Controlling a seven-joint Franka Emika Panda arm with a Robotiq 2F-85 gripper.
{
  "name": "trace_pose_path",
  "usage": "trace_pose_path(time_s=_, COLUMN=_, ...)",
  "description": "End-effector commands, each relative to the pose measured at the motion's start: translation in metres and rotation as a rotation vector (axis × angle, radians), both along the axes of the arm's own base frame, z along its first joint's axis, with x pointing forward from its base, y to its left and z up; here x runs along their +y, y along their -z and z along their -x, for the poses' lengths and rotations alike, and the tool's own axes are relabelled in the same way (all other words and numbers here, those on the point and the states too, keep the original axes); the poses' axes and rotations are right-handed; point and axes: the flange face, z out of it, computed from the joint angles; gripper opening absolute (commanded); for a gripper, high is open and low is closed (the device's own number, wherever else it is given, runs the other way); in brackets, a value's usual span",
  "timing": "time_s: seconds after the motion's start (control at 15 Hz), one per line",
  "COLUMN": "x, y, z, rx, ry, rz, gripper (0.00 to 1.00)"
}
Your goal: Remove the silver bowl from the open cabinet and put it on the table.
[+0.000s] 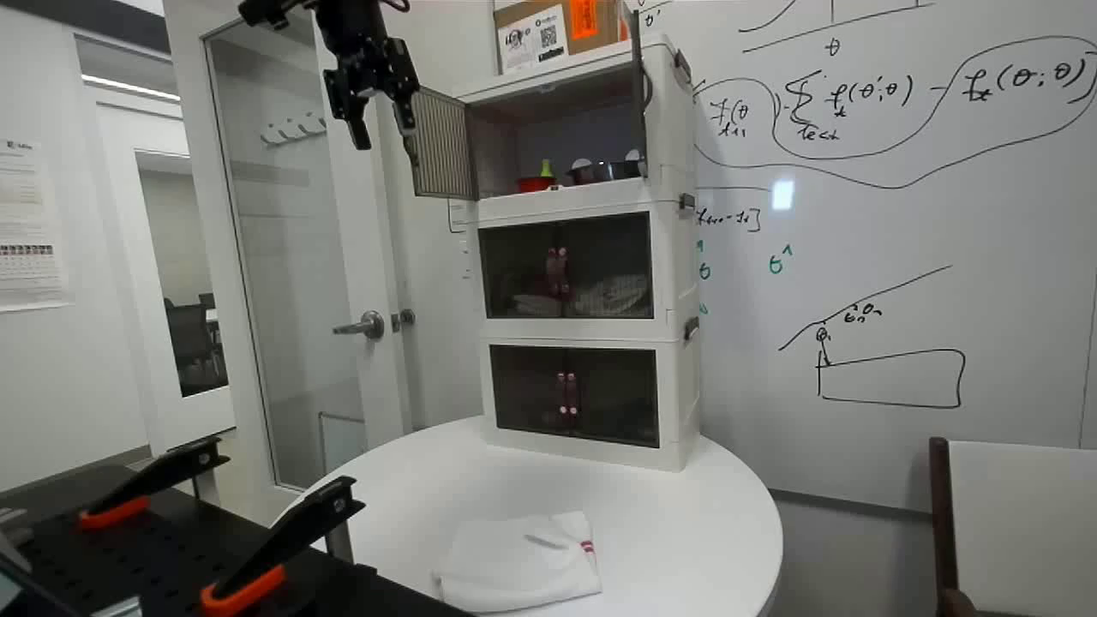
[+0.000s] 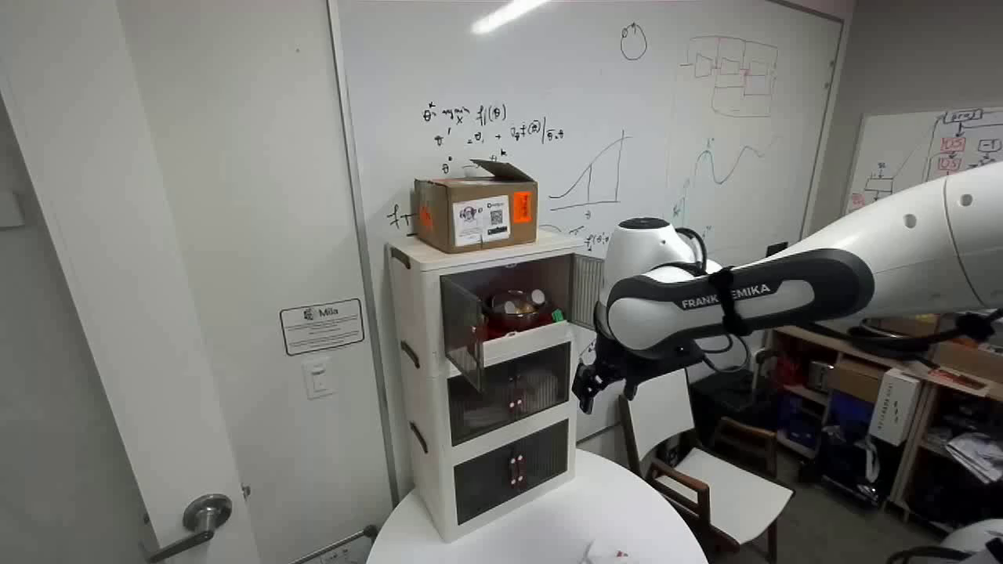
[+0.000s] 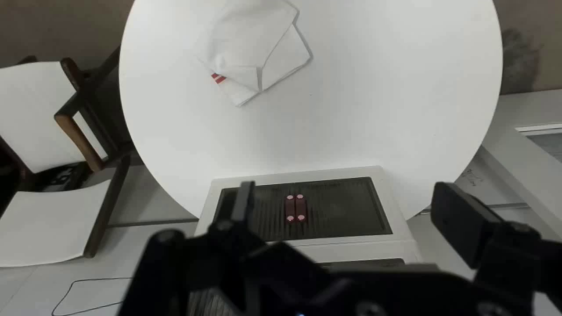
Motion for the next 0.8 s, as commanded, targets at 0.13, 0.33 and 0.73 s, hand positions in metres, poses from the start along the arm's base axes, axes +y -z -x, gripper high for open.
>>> trace_pose_path(time_s=0.13, x=-0.001, y=0.0, z=-0.002, rx=-0.009, ry=0.006, rz=-0.002, gripper=1.0)
trace_pose_path(time_s=0.33, x=-0.009, y=0.0, z=-0.015, rx=-0.116, ry=-0.077, rz=0.022, gripper=1.0)
trace_pose_path(time_s=0.73, x=-0.033, y=-0.016, z=-0.073, rx=-0.23, ry=-0.384, rz=0.125, gripper=1.0)
